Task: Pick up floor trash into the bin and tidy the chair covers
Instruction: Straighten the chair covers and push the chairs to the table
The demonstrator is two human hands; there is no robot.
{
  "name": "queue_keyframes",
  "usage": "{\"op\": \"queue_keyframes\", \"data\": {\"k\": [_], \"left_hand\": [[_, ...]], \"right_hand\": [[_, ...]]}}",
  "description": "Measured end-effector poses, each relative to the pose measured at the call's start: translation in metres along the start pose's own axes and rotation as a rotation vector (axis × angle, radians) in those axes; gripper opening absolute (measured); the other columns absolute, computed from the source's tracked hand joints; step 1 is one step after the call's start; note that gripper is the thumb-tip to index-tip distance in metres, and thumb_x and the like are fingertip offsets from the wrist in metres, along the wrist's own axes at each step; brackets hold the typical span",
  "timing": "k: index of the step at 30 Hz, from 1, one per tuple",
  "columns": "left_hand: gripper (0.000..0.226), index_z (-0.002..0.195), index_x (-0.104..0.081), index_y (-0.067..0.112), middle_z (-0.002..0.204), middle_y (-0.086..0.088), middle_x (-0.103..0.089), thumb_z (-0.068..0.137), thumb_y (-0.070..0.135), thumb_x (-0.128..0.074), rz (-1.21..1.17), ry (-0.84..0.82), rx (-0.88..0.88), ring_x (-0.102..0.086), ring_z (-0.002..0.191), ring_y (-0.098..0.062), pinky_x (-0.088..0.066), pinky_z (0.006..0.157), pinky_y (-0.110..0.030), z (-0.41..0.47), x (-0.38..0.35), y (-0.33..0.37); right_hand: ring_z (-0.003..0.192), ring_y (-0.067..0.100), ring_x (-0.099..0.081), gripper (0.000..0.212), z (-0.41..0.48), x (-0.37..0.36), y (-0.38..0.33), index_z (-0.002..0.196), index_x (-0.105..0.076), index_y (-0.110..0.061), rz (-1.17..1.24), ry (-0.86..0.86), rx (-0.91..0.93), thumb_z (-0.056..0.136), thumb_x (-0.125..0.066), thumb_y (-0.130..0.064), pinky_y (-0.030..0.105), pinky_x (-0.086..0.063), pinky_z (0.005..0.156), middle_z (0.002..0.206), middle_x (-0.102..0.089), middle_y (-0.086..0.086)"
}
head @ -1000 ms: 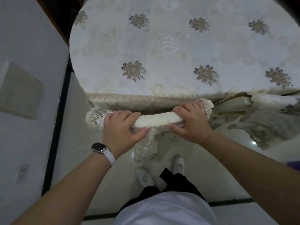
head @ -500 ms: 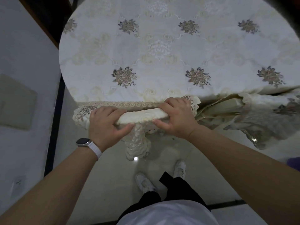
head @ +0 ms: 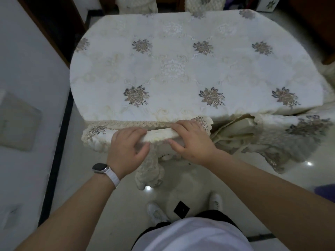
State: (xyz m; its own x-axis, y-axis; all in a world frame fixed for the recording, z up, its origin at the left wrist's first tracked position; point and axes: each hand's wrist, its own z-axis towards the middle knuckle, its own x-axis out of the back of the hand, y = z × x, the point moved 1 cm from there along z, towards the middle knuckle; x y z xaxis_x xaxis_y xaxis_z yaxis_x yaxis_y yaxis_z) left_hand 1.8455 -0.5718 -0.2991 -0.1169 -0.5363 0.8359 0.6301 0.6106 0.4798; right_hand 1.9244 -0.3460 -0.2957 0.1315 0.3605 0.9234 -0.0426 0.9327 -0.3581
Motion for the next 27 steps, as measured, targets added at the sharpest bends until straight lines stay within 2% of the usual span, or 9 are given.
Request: {"op": "queue_keyframes", "data": {"k": [6, 11, 18, 27], "left_hand": [[0.039, 0.117, -0.068, 0.013, 0.119, -0.002, -0.066, 0.086, 0.033, -0.058, -0.02, 0.034, -0.092, -0.056, 0.112, -0.019, -0.036, 0.1, -0.035, 0.009, -0.021, 0.062], [0.039, 0.119, -0.068, 0.013, 0.12, -0.003, -0.065, 0.087, 0.033, -0.057, -0.009, -0.01, -0.146, -0.054, 0.113, -0.019, -0.038, 0.099, -0.037, 0.044, -0.057, 0.128], [0.043, 0.123, -0.064, 0.015, 0.125, -0.004, -0.063, 0.086, 0.036, -0.057, 0.02, -0.117, -0.184, -0.058, 0.115, -0.027, -0.047, 0.097, -0.05, 0.097, -0.117, 0.22], [0.044, 0.123, -0.066, 0.014, 0.126, -0.004, -0.063, 0.086, 0.037, -0.057, 0.052, -0.194, -0.263, -0.056, 0.116, -0.023, -0.043, 0.099, -0.04, 0.135, -0.192, 0.316]], "right_hand": [[0.113, 0.026, -0.055, 0.049, -0.016, 0.031, 0.045, 0.117, -0.064, -0.013, -0.072, 0.055, 0.033, 0.088, -0.05, -0.05, 0.041, -0.039, 0.1, 0.121, -0.061, 0.007], [0.115, 0.027, -0.053, 0.047, -0.04, 0.074, 0.109, 0.115, -0.062, -0.017, -0.156, 0.063, -0.016, 0.088, -0.046, -0.052, 0.043, -0.037, 0.101, 0.124, -0.06, 0.007], [0.109, 0.032, -0.057, 0.046, -0.085, 0.125, 0.212, 0.108, -0.066, -0.013, -0.242, 0.14, -0.089, 0.085, -0.05, -0.05, 0.046, -0.042, 0.097, 0.118, -0.063, 0.011], [0.106, 0.03, -0.058, 0.044, -0.142, 0.161, 0.311, 0.106, -0.068, -0.014, -0.256, 0.186, -0.16, 0.085, -0.053, -0.05, 0.046, -0.043, 0.094, 0.113, -0.064, 0.008]]}}
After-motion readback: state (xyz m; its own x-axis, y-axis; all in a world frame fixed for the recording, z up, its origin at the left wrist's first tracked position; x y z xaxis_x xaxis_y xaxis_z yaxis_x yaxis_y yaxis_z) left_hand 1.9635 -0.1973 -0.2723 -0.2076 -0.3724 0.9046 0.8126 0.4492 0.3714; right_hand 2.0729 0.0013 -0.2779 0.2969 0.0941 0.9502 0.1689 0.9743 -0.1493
